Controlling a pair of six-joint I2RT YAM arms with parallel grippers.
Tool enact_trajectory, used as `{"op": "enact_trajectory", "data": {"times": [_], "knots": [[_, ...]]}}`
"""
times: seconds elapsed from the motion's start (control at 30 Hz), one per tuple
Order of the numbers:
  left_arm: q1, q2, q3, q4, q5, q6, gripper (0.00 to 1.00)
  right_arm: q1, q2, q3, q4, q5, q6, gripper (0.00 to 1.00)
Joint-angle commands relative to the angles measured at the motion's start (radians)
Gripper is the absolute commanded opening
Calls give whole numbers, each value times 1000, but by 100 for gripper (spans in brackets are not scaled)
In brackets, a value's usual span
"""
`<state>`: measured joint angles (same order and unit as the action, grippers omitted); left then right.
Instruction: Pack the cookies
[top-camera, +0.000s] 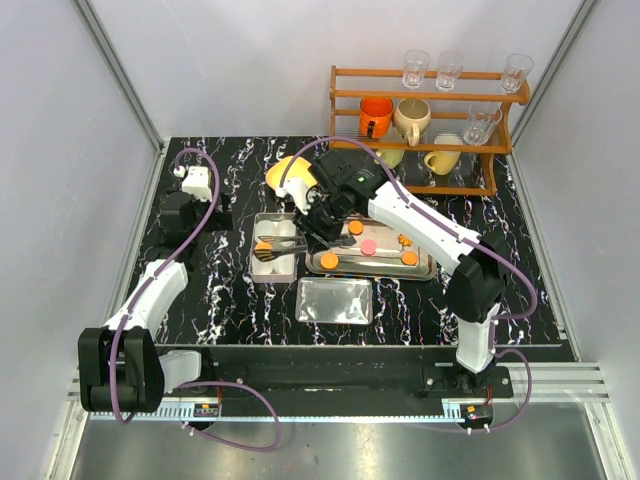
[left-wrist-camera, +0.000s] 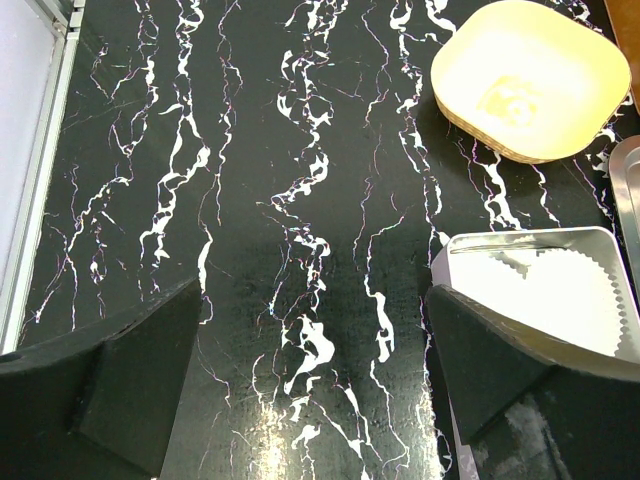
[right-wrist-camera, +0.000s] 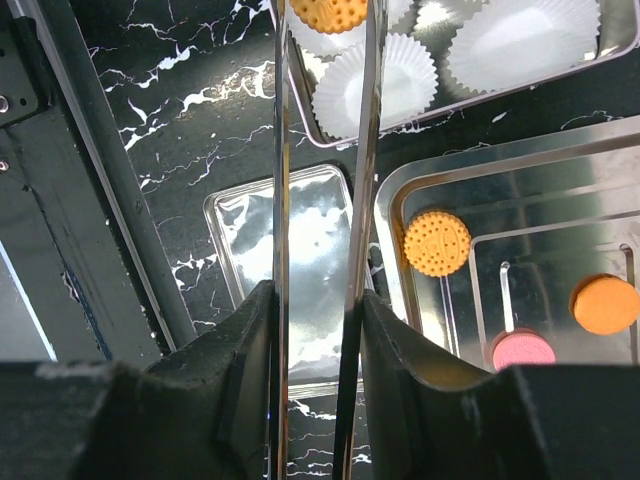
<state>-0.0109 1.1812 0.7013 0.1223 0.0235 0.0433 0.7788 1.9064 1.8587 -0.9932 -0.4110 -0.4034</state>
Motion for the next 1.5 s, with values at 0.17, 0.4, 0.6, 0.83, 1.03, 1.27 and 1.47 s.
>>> {"op": "enact_trajectory", "data": {"times": [0.17,0.4,0.6,0.83,1.03,1.27,1.47], "knots": [[6,-8,21,62,-13,-5,99,28,29,30,59,-18,-12,15],[6,-9,15,65,-11,0,99,36,57,31,67,-15,-14,15],[6,-11,12,68,-10,0,99,37,72,30,70,-3,-20,15],[6,-9,12,68,-10,1,99,39,88,30,71,3,-22,16],[6,-8,10,68,-2,3,99,39,97,30,79,9,-23,17],[6,-9,9,73,1,1,99,39,106,31,84,21,-28,18],[6,-6,6,74,3,6,99,39,117,27,87,26,-31,20]]}}
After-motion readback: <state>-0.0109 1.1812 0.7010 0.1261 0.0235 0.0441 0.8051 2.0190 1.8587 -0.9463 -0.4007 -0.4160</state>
